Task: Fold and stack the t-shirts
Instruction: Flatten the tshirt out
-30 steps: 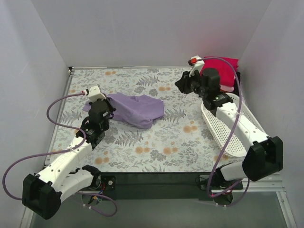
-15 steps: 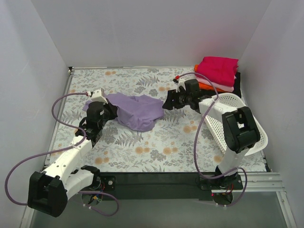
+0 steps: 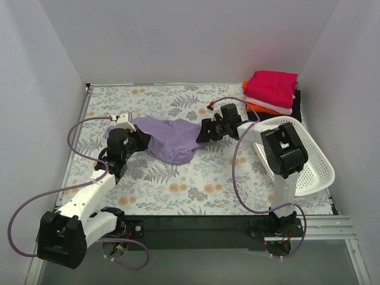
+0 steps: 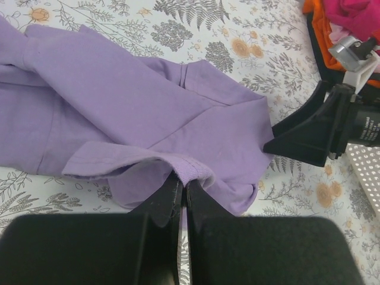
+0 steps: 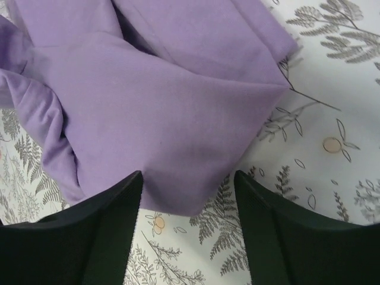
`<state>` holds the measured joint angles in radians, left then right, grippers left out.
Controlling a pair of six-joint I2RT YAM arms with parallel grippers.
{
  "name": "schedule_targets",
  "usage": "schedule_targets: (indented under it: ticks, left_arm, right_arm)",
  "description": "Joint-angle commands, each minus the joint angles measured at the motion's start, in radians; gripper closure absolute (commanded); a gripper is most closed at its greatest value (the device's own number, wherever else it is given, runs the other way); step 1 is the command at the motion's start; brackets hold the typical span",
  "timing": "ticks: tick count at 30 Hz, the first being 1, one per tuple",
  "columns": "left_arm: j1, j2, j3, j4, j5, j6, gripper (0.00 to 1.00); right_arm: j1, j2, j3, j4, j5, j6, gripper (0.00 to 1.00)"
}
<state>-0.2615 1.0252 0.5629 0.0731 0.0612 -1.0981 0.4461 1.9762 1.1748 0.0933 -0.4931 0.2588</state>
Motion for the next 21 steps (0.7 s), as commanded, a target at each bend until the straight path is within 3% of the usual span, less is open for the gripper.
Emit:
schedule_targets:
  ticks: [1,2,3,5,15,21]
  left_arm:
    - [0.019,-0.016,-0.004,0.031,0.025,0.006,1.0]
    - [0.024,-0.011,-0.004,0.034,0.034,0.004,1.0]
    - [0.034,-0.008,-0.003,0.045,0.043,0.003,1.0]
    - [0.048,-0.001,0.002,0.056,0.072,0.003,1.0]
    - [0.119,0.003,-0.023,0.171,0.207,0.044,1.0]
    - [0.16,0.024,0.005,0.188,0.238,0.089,1.0]
  right_arm:
    - [0.019,0.027,0.06,0.034,-0.058,0.007,0.46]
    - [0.028,0.033,0.066,0.036,-0.074,0.007,0.51]
    - [0.032,0.038,0.068,0.036,-0.081,0.007,0.72]
    - [0.034,0.032,0.068,0.037,-0.099,0.008,0.98]
    - [-0.05,-0.285,0.034,0.034,0.045,-0.061,0.99]
    - [-0.127,-0.378,0.143,-0.062,0.079,-0.096,0.99]
